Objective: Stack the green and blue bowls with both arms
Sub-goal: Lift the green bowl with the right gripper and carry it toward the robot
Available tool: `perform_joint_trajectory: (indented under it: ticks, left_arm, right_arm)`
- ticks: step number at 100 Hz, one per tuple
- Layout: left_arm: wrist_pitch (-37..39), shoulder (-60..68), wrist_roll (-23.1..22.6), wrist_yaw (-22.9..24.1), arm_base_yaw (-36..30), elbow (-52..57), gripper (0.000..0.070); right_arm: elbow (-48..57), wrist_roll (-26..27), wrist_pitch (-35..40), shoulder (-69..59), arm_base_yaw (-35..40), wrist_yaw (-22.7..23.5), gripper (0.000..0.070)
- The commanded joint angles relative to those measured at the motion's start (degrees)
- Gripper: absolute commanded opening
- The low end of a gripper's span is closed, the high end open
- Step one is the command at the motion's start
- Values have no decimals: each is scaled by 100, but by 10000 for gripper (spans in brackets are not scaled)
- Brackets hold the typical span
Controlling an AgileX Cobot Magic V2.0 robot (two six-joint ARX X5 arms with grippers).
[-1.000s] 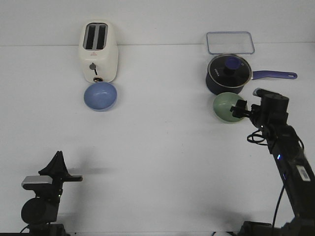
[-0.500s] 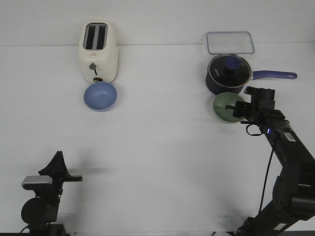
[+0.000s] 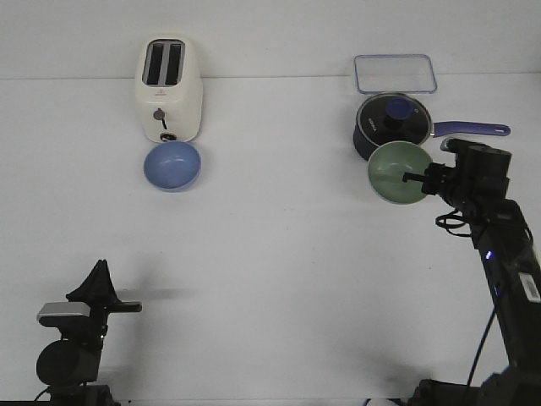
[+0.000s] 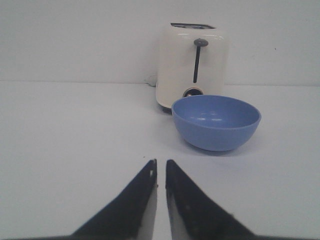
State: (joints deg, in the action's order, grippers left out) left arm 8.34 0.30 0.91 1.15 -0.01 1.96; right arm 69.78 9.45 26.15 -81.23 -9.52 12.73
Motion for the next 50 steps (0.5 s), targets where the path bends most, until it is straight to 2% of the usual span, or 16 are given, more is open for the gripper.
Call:
perform_joint_trajectory:
  ticks: [1, 7, 23, 37, 50]
  left_arm:
    - [74, -11, -68, -11, 11, -116, 15]
    - [74, -11, -68, -11, 11, -116, 14]
    - [72, -11, -68, -11, 11, -116, 15]
    - [79, -11, -68, -11, 11, -116, 15]
    - [74, -11, -68, -11, 11, -116, 14]
  right_arm:
    - [101, -42, 170, 258, 48, 254, 0]
    - [59, -39, 380, 560, 188, 402, 0]
    - [-494, -39, 575, 1292, 892, 404, 0]
    - [-1364, 11, 511, 1720, 1757, 393, 0]
    - [-2081, 332, 195, 1784, 2612, 376, 0]
